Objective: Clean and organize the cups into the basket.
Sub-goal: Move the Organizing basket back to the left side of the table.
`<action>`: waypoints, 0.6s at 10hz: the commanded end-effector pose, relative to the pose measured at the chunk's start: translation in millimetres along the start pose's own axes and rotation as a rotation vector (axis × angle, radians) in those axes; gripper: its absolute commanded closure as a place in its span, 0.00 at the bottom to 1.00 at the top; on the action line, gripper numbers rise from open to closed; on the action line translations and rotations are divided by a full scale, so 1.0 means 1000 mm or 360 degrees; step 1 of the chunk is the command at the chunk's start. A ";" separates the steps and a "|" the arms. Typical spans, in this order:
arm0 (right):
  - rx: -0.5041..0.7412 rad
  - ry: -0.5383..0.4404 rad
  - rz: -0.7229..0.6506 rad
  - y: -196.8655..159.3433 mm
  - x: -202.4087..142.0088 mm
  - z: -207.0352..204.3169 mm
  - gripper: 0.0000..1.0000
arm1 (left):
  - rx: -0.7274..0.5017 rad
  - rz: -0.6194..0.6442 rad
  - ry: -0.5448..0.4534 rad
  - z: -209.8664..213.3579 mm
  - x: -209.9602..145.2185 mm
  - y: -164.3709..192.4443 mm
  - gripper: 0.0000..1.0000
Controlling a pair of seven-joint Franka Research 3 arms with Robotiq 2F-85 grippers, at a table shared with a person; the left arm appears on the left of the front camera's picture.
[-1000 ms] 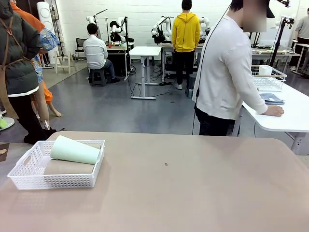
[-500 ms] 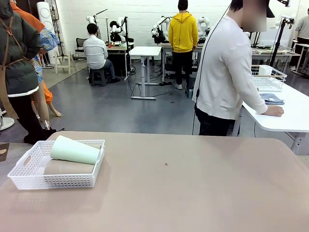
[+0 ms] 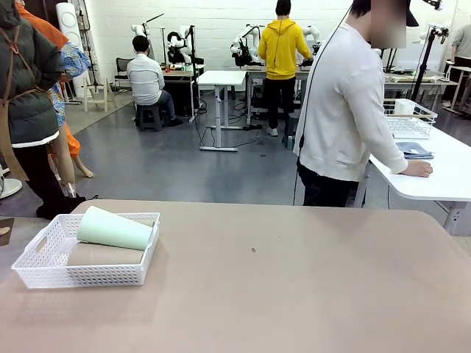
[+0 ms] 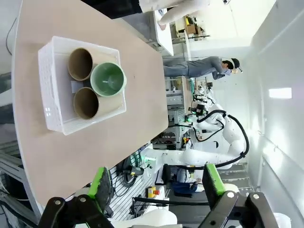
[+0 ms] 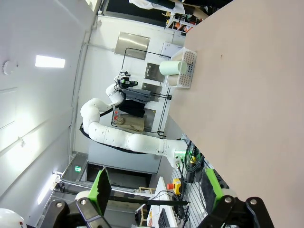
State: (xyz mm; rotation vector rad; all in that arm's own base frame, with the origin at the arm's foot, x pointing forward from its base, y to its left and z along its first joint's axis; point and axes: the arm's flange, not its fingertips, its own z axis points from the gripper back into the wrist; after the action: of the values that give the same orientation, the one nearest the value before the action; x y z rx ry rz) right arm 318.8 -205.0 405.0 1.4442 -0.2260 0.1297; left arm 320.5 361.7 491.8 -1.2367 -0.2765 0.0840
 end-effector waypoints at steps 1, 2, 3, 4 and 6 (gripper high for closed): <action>-0.0003 0.0006 0.0003 0.001 -0.002 -0.003 0.00 | 0.0041 -0.0066 0.0026 0.001 0.006 -0.009 0.00; -0.0003 0.0006 0.0003 0.001 -0.002 -0.003 0.00 | 0.0048 -0.0087 0.0056 -0.006 0.005 -0.012 0.00; -0.0003 0.0006 0.0003 0.001 -0.002 -0.003 0.00 | 0.0016 -0.0019 0.0006 0.002 0.004 -0.004 0.00; -0.0003 0.0006 0.0003 0.001 -0.002 -0.003 0.00 | 0.0016 -0.0019 0.0006 0.002 0.004 -0.004 0.00; -0.0003 0.0006 0.0003 0.001 -0.002 -0.003 0.00 | 0.0016 -0.0019 0.0006 0.002 0.004 -0.004 0.00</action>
State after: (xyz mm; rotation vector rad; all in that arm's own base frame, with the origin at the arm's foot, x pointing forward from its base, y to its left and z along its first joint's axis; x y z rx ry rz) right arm 318.8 -204.9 405.0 1.4442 -0.2258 0.1299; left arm 325.0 362.4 497.0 -1.2257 -0.2780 0.0693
